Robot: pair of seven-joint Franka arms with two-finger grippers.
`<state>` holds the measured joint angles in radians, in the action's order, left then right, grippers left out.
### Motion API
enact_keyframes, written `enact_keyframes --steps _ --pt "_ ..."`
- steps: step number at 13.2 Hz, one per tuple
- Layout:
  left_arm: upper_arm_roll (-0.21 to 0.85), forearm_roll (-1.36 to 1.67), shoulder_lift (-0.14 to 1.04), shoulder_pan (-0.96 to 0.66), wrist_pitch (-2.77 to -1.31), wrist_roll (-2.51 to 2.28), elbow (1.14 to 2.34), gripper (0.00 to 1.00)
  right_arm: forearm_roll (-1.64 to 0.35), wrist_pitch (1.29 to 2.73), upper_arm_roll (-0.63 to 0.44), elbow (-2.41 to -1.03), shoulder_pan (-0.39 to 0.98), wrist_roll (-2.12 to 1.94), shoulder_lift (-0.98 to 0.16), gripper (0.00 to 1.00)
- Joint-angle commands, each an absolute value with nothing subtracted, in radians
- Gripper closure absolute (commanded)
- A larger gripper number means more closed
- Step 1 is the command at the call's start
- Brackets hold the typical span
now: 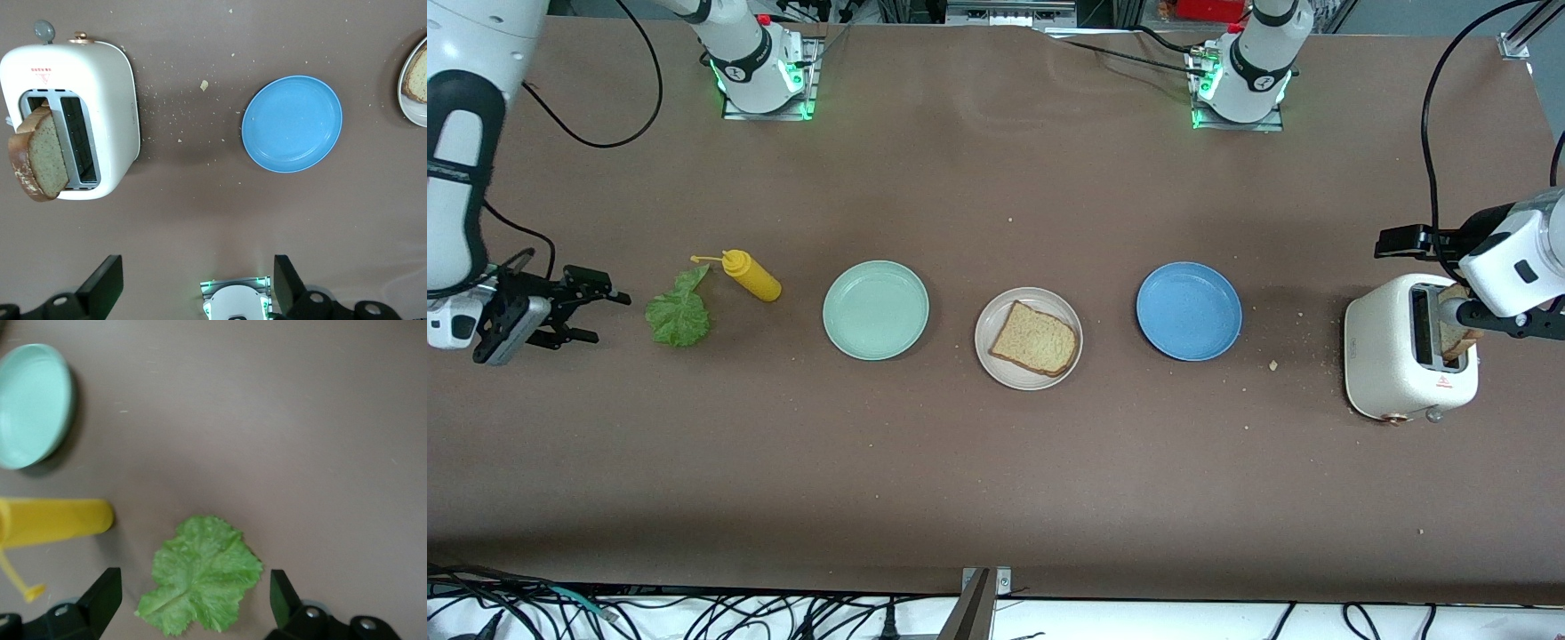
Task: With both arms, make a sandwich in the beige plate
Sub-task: 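Lower the right gripper onto the lettuce leaf and grasp it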
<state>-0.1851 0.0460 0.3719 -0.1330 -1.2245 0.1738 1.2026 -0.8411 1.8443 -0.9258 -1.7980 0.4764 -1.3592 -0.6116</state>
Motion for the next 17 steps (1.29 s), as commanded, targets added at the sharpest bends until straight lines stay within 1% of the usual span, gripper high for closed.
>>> enact_keyframes --steps 1,3,4,6,8,11,15,16,17 --pt "-0.183 0.006 0.364 -0.135 -1.218 0.179 1.207 0.01 -0.804 1.965 -0.956 -1.883 0.543 -1.162 -0.629 0.01" --pt "-0.183 0.006 0.364 -0.132 -1.221 0.179 1.207 0.01 -0.804 2.081 -0.956 -1.955 0.625 -1.065 -0.630 0.01" --pt "-0.183 0.006 0.364 -0.129 -1.221 0.179 1.206 0.01 -0.804 2.104 -0.956 -1.966 0.650 -1.027 -0.632 0.01" --pt "-0.183 0.006 0.364 -0.129 -1.221 0.179 1.207 0.01 -0.804 2.112 -0.953 -1.965 0.670 -0.973 -0.663 0.01" --pt "-0.183 0.006 0.364 -0.129 -1.221 0.179 1.207 0.01 -0.805 2.149 -0.939 -1.963 0.681 -0.942 -0.699 0.01" --pt "-0.183 0.006 0.364 -0.129 -1.221 0.179 1.206 0.01 -0.805 2.157 -0.936 -1.963 0.677 -0.942 -0.756 0.01" --pt "-0.183 0.008 0.365 -0.129 -1.221 0.179 1.206 0.01 -0.808 2.152 -0.910 -1.970 0.669 -0.940 -0.779 0.01" --pt "-0.183 0.008 0.365 -0.129 -1.221 0.179 1.206 0.01 -0.814 2.151 -0.907 -1.970 0.663 -0.940 -0.787 0.03" --pt "-0.183 0.008 0.365 -0.129 -1.221 0.179 1.206 0.01 -0.815 2.149 -0.907 -1.970 0.661 -0.942 -0.790 0.14"
